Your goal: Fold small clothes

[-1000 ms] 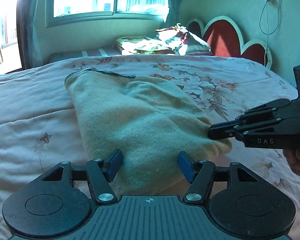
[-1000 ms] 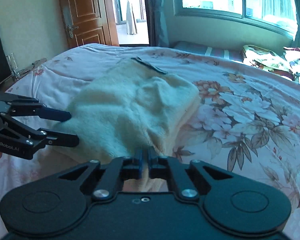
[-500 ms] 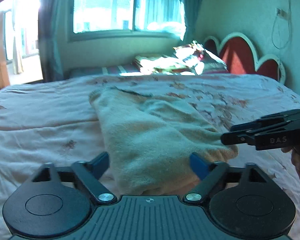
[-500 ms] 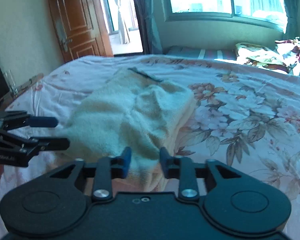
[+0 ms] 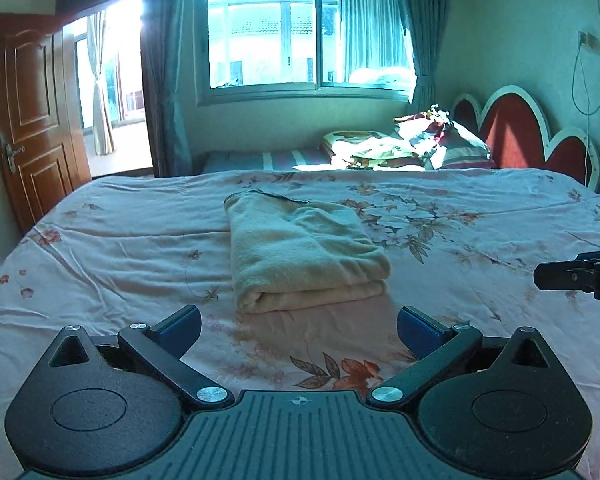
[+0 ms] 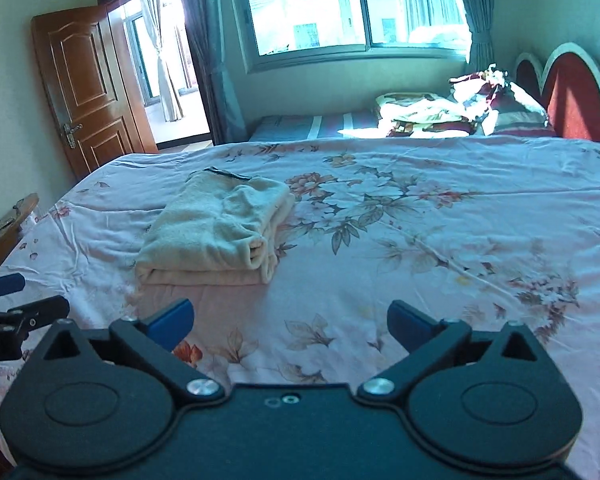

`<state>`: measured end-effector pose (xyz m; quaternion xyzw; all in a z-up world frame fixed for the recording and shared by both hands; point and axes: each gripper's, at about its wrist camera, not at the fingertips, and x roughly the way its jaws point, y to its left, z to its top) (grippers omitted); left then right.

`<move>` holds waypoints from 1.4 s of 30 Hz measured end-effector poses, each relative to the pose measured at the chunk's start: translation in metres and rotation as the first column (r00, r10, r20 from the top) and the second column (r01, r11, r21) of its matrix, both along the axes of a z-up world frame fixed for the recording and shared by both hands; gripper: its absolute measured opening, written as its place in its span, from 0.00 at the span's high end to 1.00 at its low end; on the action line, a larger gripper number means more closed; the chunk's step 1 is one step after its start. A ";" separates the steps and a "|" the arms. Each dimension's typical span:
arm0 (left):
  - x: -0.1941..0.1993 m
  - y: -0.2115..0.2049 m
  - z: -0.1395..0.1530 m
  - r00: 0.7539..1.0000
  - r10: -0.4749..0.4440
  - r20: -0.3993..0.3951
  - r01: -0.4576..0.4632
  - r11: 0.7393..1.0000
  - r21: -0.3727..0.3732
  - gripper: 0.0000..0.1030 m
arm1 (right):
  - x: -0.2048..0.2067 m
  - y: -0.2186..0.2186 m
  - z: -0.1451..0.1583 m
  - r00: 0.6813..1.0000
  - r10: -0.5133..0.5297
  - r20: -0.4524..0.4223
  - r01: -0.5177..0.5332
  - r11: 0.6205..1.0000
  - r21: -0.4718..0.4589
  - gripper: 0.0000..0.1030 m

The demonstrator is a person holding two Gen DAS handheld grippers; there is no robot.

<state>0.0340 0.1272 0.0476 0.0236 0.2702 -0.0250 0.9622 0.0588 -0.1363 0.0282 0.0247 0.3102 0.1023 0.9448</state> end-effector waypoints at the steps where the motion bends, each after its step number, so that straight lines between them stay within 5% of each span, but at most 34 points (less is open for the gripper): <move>1: -0.013 -0.007 0.007 1.000 0.003 0.013 -0.003 1.000 0.010 0.00 | -0.014 0.000 0.005 1.000 0.001 0.018 -0.001 1.000 -0.015 0.01; 10: -0.114 -0.041 0.054 0.995 0.050 0.084 -0.048 0.998 -0.030 0.00 | -0.110 -0.006 0.045 0.991 0.007 0.135 0.009 0.993 -0.116 0.01; 17: -0.167 -0.042 0.075 0.988 0.080 0.133 -0.075 0.996 -0.046 0.00 | -0.146 -0.011 0.059 0.986 0.017 0.168 -0.001 0.995 -0.097 0.01; 42: -0.188 -0.048 0.089 0.981 0.082 0.178 -0.076 0.996 -0.041 0.00 | -0.175 -0.012 0.071 0.974 0.018 0.227 0.003 0.996 -0.092 0.01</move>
